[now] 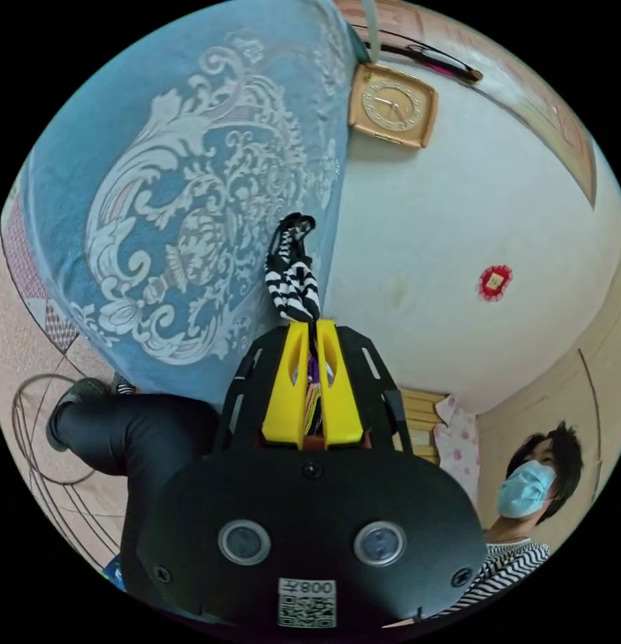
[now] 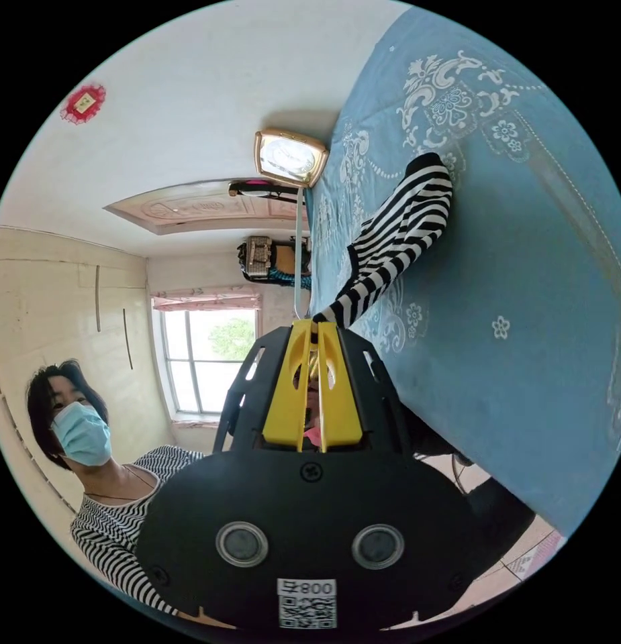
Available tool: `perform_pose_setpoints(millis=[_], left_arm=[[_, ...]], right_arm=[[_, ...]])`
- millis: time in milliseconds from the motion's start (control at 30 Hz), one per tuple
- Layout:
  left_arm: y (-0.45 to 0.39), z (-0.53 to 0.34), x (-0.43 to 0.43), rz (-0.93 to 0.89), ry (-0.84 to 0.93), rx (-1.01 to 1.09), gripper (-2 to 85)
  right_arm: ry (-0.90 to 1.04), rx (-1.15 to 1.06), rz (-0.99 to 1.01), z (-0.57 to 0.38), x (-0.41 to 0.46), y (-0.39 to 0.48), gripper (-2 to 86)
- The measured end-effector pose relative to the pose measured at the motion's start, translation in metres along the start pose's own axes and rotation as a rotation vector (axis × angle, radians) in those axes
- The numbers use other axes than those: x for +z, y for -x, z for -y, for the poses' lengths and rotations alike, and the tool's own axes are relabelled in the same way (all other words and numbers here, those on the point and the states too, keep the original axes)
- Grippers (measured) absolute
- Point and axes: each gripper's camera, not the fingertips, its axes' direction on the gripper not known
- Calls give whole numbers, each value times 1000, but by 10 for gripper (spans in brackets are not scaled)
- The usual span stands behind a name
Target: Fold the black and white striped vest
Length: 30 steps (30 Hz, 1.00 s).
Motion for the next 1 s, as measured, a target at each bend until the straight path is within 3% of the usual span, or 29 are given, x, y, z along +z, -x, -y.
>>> perform_pose_setpoints(millis=[533,1000], left_arm=[[-62,-106,106,-142,211,292,27],[-68,-175,313,-222,456,440,25]], right_arm=[[-103,-173,38,-158,-199,1,15],[-275,-358,27,-271,-411,-10,12]])
